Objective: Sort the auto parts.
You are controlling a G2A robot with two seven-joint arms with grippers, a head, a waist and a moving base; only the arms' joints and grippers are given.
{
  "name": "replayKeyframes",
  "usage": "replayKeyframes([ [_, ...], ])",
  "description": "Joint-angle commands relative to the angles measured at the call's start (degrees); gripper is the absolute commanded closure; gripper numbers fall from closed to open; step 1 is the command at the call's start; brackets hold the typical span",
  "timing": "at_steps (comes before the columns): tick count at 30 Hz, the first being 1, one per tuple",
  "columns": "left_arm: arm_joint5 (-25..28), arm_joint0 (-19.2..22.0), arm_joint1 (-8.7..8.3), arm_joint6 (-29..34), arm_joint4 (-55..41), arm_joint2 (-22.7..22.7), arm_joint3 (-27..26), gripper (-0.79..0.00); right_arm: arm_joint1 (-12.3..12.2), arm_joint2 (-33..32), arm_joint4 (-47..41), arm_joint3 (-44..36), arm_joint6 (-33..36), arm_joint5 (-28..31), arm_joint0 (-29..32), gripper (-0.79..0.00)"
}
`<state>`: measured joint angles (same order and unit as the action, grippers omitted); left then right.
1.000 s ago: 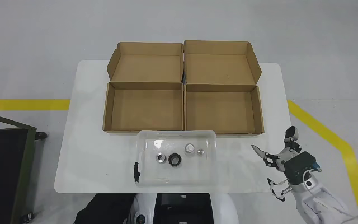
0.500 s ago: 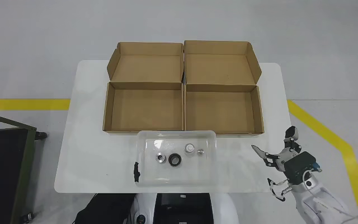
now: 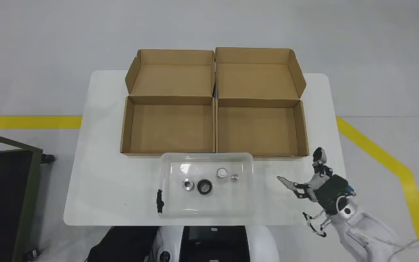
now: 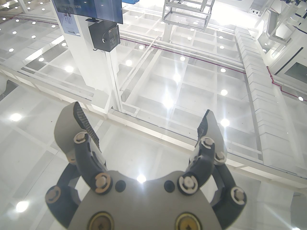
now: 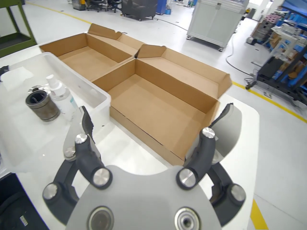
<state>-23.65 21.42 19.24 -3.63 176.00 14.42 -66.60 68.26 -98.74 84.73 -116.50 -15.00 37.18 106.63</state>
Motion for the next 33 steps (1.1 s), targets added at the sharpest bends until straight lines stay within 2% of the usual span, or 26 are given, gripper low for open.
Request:
replayKeyframes([
  [1, 0.0, 0.0, 0.0, 0.0, 0.0, 0.0, 0.0, -0.785, -0.1, 2.0, 0.8, -0.6, 1.6, 2.2, -1.4, -0.785],
  [10, 0.0, 0.0, 0.0, 0.0, 0.0, 0.0, 0.0, -0.785, -0.6, 9.8, 0.0, -0.9, 9.5, 10.7, -7.6, -0.785],
  [19, 0.0, 0.0, 0.0, 0.0, 0.0, 0.0, 0.0, -0.785, -0.9, 17.8, 1.3, 1.0, 16.3, 15.8, -15.2, -0.785],
  [33, 0.0, 0.0, 0.0, 0.0, 0.0, 0.0, 0.0, -0.785, -1.0, 25.7, 2.1, 5.7, 21.4, 16.9, -22.6, -0.785],
])
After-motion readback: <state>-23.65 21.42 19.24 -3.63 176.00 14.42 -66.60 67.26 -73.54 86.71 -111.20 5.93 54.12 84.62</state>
